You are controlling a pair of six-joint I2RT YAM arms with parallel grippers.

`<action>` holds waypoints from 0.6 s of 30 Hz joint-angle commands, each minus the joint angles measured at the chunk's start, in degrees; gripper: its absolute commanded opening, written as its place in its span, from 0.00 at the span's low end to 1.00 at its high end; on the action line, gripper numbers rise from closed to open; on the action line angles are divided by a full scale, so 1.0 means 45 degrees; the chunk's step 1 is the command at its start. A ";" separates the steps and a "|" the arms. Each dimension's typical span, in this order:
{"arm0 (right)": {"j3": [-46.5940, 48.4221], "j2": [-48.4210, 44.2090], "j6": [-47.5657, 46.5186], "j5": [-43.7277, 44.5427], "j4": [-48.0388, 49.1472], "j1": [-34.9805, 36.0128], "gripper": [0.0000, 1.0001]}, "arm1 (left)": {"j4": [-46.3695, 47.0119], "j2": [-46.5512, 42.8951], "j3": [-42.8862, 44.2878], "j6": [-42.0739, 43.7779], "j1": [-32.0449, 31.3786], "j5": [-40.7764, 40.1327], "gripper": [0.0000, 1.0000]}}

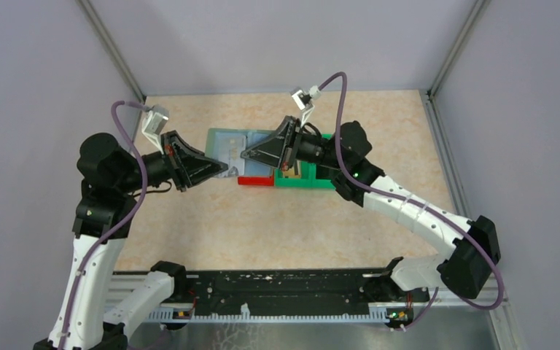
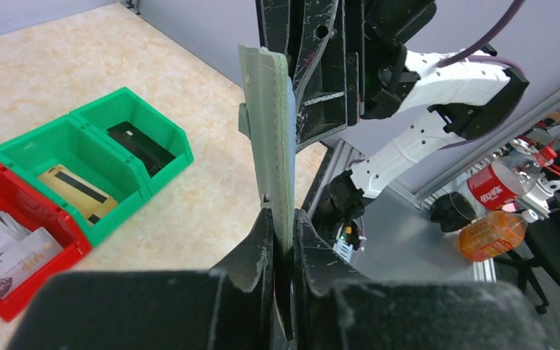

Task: Take the credit cards out of the card holder
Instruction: Remove the credit card from the card holder.

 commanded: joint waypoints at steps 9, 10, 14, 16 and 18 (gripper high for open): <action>-0.1643 -0.0592 0.2207 -0.1170 0.5817 0.0414 0.00 | 0.2330 0.0020 -0.0409 -0.2461 -0.0131 0.2479 0.27; -0.1671 -0.0618 0.2214 -0.1140 0.5822 0.0419 0.00 | 0.2488 0.0013 -0.0438 -0.2602 -0.0140 0.2549 0.22; -0.1807 -0.0747 0.2173 -0.1103 0.5793 0.0414 0.00 | 0.2897 -0.0014 -0.0448 -0.3003 -0.0141 0.2683 0.07; -0.1923 -0.0833 0.2132 -0.1044 0.5783 0.0414 0.00 | 0.3107 -0.0060 -0.0465 -0.3250 -0.0141 0.2793 0.06; -0.2077 -0.0980 0.1953 -0.0898 0.5572 0.0424 0.00 | 0.3322 -0.0085 -0.0495 -0.3516 -0.0141 0.2879 0.07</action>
